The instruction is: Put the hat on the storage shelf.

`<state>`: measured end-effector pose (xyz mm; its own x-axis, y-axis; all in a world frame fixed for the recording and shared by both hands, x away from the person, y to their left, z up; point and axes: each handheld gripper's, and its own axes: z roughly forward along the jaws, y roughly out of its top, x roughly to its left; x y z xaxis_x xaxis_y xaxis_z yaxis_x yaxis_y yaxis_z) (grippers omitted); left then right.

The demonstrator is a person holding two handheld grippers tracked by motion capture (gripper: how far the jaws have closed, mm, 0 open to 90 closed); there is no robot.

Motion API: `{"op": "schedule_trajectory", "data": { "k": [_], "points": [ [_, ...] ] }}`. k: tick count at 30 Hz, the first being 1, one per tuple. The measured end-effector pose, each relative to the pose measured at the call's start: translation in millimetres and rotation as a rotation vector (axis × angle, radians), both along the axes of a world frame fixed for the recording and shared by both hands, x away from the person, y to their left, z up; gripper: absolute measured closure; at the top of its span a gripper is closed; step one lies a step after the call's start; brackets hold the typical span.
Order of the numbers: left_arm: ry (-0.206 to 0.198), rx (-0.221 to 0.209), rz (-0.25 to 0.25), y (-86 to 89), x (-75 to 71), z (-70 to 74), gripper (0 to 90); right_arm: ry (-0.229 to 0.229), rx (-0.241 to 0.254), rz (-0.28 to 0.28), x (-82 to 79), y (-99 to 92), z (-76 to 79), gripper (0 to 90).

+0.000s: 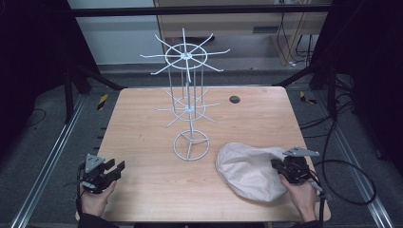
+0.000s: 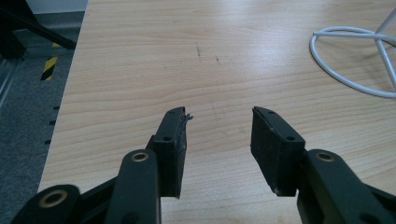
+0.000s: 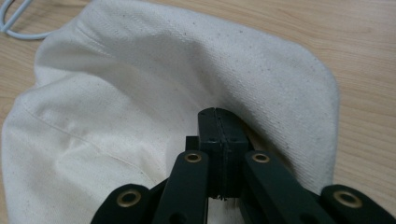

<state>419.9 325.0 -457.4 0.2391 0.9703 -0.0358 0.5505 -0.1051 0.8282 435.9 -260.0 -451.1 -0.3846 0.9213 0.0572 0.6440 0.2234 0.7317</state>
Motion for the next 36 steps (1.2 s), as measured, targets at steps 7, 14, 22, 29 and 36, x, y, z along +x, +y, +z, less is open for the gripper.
{"op": "schedule_trajectory", "data": {
  "k": [7,14,22,29,36],
  "points": [
    [-0.003,0.001,-0.007,-1.3,-1.2,0.9,55.6,-0.02,0.023,0.018,-11.8,4.1,8.1,90.0],
    [0.004,-0.002,-0.009,-1.1,-1.0,1.0,57.2,-0.07,0.068,0.081,-21.9,26.6,21.7,90.0],
    [0.005,0.001,-0.008,-1.6,-0.6,0.2,57.0,-0.07,0.104,0.18,-14.4,87.3,17.1,90.0],
    [0.006,0.003,-0.009,-1.1,-0.6,0.1,56.9,-0.058,0.096,0.17,3.4,118.2,0.3,90.0],
    [0.007,0.001,-0.008,-0.4,-0.3,-0.2,56.8,0.016,0.02,0.185,9.5,131.1,-16.0,90.0]
  ]
}}
